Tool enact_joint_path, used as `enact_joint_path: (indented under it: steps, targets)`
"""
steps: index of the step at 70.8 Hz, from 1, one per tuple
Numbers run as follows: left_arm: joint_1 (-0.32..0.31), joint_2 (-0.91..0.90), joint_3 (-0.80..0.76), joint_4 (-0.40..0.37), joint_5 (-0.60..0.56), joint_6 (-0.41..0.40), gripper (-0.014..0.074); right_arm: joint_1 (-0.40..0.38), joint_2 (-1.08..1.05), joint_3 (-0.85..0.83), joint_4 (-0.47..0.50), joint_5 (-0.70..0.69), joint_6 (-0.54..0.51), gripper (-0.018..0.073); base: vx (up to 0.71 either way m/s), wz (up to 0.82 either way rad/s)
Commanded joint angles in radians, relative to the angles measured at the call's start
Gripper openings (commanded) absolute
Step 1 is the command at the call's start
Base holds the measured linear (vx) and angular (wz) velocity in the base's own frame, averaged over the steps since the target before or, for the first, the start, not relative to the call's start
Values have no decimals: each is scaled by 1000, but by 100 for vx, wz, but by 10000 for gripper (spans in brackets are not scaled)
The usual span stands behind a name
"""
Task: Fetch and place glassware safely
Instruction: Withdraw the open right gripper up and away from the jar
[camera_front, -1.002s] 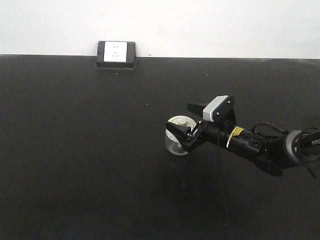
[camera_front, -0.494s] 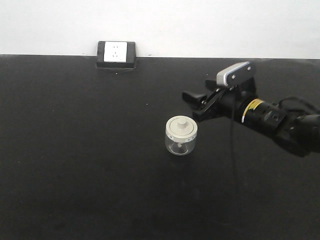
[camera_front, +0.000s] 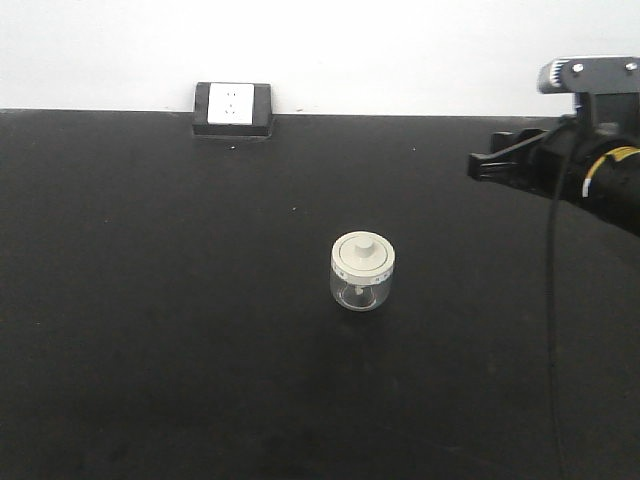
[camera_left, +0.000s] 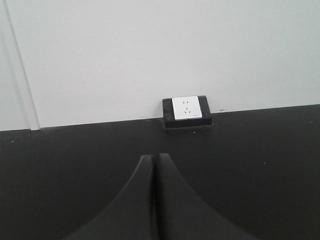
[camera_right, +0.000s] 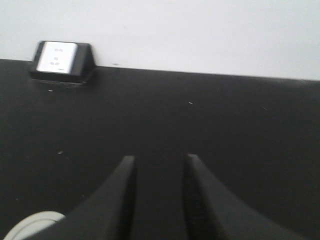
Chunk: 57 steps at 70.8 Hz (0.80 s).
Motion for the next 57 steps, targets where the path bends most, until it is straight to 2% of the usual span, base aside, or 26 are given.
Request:
enact_joint_path:
  steps: [1, 5, 14, 41, 57]
  targets:
    - [-7, 8, -27, -5, -73, -6, -7, -5, -89, -23, 16, 60, 1, 58, 0, 0]
    - [-7, 8, -27, -5, -73, -6, -7, -5, -120, -23, 12, 113, 1, -15, 0, 0]
    - [-7, 8, -27, -5, -73, -6, -7, -5, -198, -17, -2, 186, 1, -10, 0, 0]
    - [-7, 8, -27, -5, -73, -6, -7, -6, -501, 237, -27, 107, 20, -6, 0, 0]
    - [-7, 8, -27, -5, -73, -6, -7, -6, -706, 387, -29, 107, 19, -5, 0, 0]
